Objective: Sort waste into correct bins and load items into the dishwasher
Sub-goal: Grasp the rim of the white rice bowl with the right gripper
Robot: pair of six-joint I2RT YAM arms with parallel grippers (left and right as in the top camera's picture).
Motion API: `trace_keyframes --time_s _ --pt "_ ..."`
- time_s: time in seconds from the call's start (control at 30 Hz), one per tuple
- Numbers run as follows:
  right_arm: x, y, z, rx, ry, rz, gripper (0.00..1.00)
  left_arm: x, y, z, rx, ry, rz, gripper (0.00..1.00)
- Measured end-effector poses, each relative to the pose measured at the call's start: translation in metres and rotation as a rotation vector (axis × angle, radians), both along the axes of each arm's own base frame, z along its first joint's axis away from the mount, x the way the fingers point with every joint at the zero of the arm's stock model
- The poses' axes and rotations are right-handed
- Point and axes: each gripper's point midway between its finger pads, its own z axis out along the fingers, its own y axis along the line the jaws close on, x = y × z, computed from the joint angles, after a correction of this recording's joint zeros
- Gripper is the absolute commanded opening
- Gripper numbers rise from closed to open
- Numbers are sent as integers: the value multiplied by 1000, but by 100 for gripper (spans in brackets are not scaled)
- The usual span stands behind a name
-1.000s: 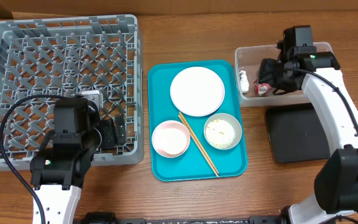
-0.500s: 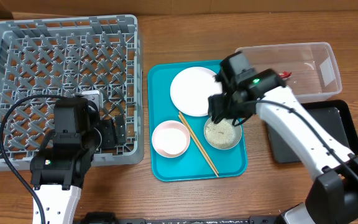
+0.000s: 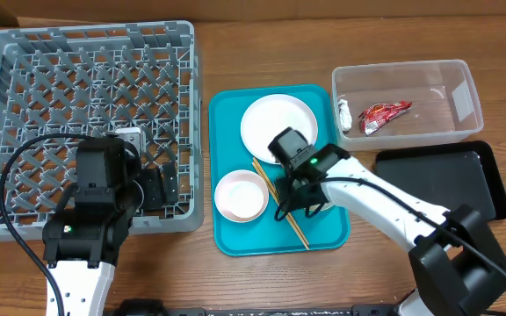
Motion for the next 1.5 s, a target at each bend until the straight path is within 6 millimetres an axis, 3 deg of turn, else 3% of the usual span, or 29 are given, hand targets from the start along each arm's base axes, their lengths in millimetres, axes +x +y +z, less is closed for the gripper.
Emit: trace_keyframes --time_s 0.07,0.23,0.67,0.93,1.07,1.13,1.3,1.5 --pt "0 -1 -2 -17 -12 -6 34 0 0 0 0 0 0 100" --pt "5 -6 -4 -56 -50 -39 18 0 0 0 0 0 0 100" --pt "2 -4 -9 -77 -49 -63 19 0 0 0 0 0 0 100" --pt "-3 -9 -23 -117 -9 -72 7 0 0 0 0 0 0 100" --pt "-4 -12 -23 -133 -7 -77 8 0 0 0 0 0 0 100" --pt "-5 -13 -22 -138 -1 -78 16 0 0 0 0 0 0 100" --pt "-8 -15 -20 -146 14 -85 22 0 0 0 0 0 0 100" --pt "-8 -15 -18 -149 18 -85 20 0 0 0 0 0 0 100"
